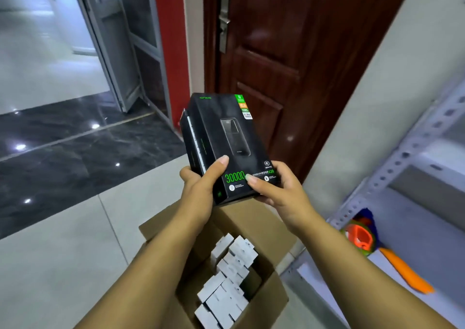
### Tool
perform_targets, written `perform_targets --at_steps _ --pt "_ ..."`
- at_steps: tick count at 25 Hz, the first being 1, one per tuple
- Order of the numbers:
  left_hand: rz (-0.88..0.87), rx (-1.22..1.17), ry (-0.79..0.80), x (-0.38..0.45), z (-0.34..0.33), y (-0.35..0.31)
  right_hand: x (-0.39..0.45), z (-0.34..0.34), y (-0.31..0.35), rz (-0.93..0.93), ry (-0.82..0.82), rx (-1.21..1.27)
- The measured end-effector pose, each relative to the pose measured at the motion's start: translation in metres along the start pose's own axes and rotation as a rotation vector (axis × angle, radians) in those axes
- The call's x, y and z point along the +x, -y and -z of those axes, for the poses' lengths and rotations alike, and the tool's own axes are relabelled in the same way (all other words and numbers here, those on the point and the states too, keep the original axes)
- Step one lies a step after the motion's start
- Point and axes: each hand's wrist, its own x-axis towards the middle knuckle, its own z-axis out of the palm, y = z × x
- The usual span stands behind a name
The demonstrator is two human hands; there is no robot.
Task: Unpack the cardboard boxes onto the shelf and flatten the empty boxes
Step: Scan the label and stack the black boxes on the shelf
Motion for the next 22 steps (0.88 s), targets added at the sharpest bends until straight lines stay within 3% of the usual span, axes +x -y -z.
perform_targets --at_steps 10,19,22 --pt "-0.074 -0.035 0.337 -0.069 -0.117 -0.030 -0.099 0.097 0.087 0.201 -0.220 0.038" --pt "-0.105 -0.058 0.588 -0.188 -0.243 -0.039 -0.240 0.189 0.161 0.410 -0.344 -0.031" --pt "-0.194 -0.009 0.662 -0.227 -0.282 -0.047 -0.282 0.214 0.186 0.502 -0.428 -0.062"
